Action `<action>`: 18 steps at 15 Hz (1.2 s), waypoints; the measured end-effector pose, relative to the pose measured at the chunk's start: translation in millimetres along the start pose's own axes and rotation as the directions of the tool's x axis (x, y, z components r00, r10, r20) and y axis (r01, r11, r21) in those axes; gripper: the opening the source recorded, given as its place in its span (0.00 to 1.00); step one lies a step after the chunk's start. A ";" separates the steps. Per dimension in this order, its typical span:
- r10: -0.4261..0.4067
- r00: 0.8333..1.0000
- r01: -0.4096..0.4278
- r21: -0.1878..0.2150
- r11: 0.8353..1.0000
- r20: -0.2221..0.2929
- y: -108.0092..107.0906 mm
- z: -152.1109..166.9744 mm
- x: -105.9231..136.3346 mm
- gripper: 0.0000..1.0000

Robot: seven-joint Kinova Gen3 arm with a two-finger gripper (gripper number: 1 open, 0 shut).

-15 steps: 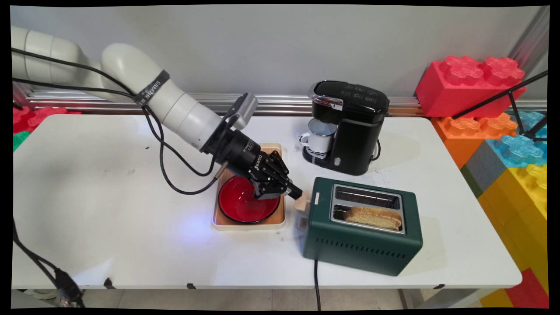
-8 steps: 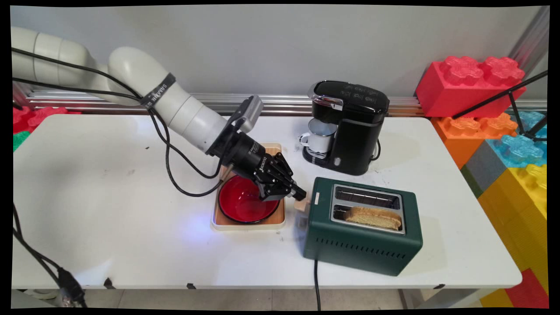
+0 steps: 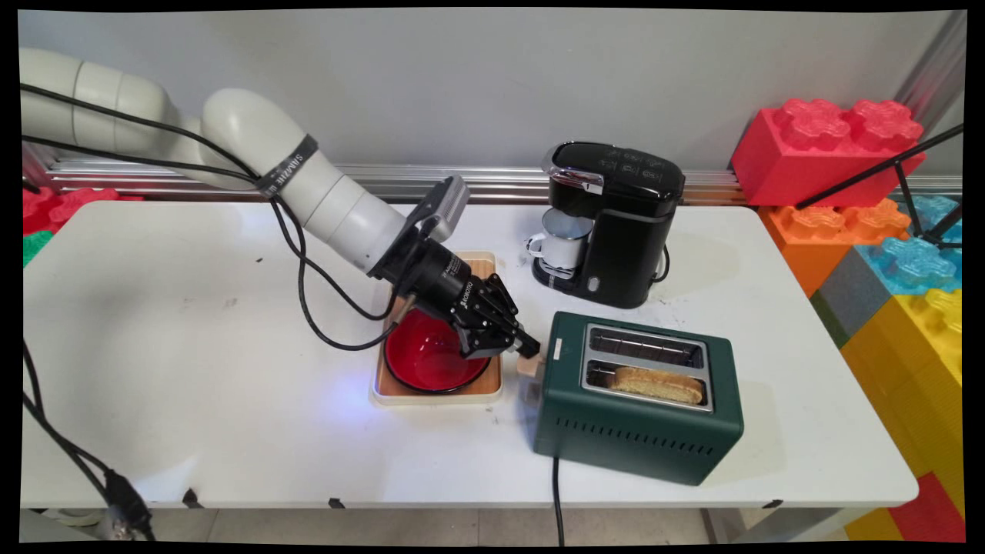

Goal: Press the toaster switch

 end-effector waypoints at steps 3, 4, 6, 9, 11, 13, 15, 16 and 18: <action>0.004 1.000 -0.004 -0.002 1.000 0.009 0.2 3.4 -0.2 0.00; 0.005 1.000 -0.005 -0.002 1.000 0.012 0.2 4.2 -0.2 0.00; 0.006 1.000 -0.006 0.000 1.000 0.027 -0.3 8.7 -0.9 0.00; 0.001 0.999 -0.002 0.004 1.000 0.047 -1.3 12.9 -2.3 0.00; -0.002 0.998 0.001 0.007 1.000 0.057 -1.8 14.6 -3.3 0.00; -0.005 0.998 0.005 0.008 1.000 0.067 -1.8 16.3 -4.4 0.00; -0.009 0.997 0.008 0.009 1.000 0.076 -1.7 18.0 -5.3 0.00; -0.011 0.997 0.010 0.010 1.000 0.079 -1.6 18.7 -5.8 0.00; -0.014 0.996 0.013 0.012 1.000 0.085 -1.9 20.2 -6.3 0.00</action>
